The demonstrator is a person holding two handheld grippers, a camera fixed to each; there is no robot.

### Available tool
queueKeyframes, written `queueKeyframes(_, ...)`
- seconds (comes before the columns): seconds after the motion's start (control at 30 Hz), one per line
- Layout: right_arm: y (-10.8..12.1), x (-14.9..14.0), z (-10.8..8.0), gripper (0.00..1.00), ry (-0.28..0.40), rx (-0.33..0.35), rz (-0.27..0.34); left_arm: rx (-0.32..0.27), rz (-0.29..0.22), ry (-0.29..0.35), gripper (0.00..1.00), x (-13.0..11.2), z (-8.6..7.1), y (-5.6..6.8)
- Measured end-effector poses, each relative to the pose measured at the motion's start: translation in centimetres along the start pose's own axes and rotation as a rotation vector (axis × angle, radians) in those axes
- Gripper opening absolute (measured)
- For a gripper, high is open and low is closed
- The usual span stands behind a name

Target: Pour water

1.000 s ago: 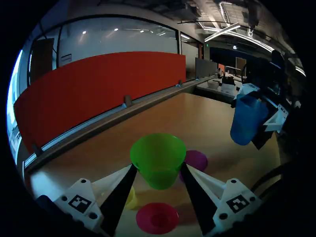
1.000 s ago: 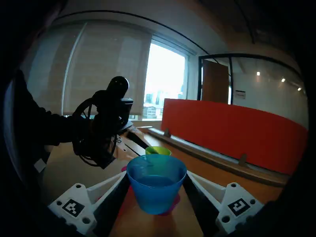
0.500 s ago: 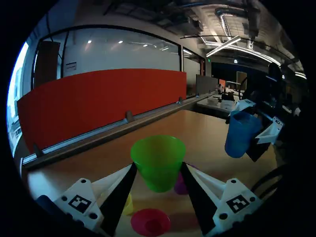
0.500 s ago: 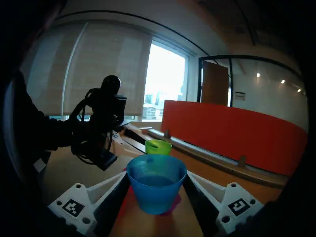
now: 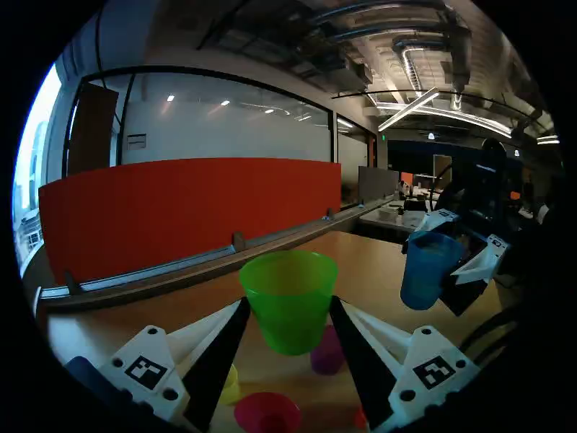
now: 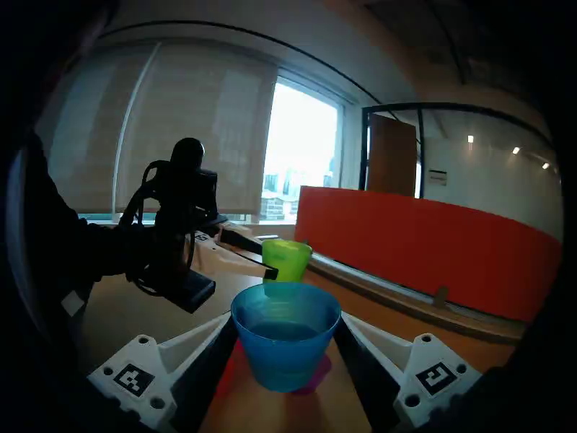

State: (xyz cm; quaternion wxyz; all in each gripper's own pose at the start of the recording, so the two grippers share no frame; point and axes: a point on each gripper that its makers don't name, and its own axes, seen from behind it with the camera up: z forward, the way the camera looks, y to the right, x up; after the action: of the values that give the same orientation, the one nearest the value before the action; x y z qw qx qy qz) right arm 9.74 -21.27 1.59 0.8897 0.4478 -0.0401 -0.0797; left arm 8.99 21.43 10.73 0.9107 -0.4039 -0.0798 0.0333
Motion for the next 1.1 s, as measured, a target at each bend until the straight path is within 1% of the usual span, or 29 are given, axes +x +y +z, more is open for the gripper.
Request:
queueKeyframes(0.27,-0.2,0.2,-0.2,0.90,0.004,-0.004,0.001,-0.003,-0.013,0.038,0.80,0.6,-0.7,0.6)
queueKeyframes(0.5,-0.5,0.6,-0.5,0.91,0.011,-0.007,0.002,-0.009,-0.012,0.077,0.80,1.5,-1.6,1.3)
queueKeyframes(0.97,-0.8,1.2,-0.6,0.90,0.018,-0.009,-0.003,-0.012,-0.004,0.114,0.80,2.5,-3.2,2.1)
queueKeyframes(1.1,-0.7,1.2,-0.7,0.90,0.020,-0.010,-0.004,-0.023,0.001,0.131,0.80,2.9,-3.6,2.6)
